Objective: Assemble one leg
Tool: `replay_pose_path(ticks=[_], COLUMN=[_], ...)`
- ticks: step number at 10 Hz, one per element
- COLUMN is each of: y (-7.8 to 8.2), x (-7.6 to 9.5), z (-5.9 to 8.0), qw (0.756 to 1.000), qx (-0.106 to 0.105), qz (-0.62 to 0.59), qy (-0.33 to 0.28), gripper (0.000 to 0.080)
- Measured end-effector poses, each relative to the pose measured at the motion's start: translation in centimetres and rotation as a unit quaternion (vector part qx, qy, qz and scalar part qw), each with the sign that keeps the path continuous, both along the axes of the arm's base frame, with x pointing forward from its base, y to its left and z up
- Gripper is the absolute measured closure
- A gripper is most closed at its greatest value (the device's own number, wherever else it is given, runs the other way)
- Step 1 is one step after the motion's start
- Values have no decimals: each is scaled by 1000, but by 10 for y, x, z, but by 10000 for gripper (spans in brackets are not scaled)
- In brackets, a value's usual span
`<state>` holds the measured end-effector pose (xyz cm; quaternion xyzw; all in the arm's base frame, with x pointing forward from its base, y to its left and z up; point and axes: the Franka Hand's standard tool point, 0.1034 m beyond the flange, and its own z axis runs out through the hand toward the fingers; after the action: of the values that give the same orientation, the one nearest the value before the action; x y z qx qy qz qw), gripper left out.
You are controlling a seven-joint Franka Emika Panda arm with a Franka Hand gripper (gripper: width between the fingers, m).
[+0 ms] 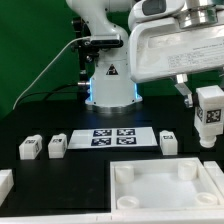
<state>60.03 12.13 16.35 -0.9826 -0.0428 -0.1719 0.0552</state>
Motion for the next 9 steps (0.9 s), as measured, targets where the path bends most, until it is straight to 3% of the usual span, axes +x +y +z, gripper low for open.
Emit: replay_pose_path(ticks=[2,3,9], y=[0,1,-5], x=[0,2,8], z=[-1,-5,-43], qw=[1000,999,999], qx=[1,6,10], qz=[0,-3,-13], qy=[-2,-35,-51], gripper=[507,507,507])
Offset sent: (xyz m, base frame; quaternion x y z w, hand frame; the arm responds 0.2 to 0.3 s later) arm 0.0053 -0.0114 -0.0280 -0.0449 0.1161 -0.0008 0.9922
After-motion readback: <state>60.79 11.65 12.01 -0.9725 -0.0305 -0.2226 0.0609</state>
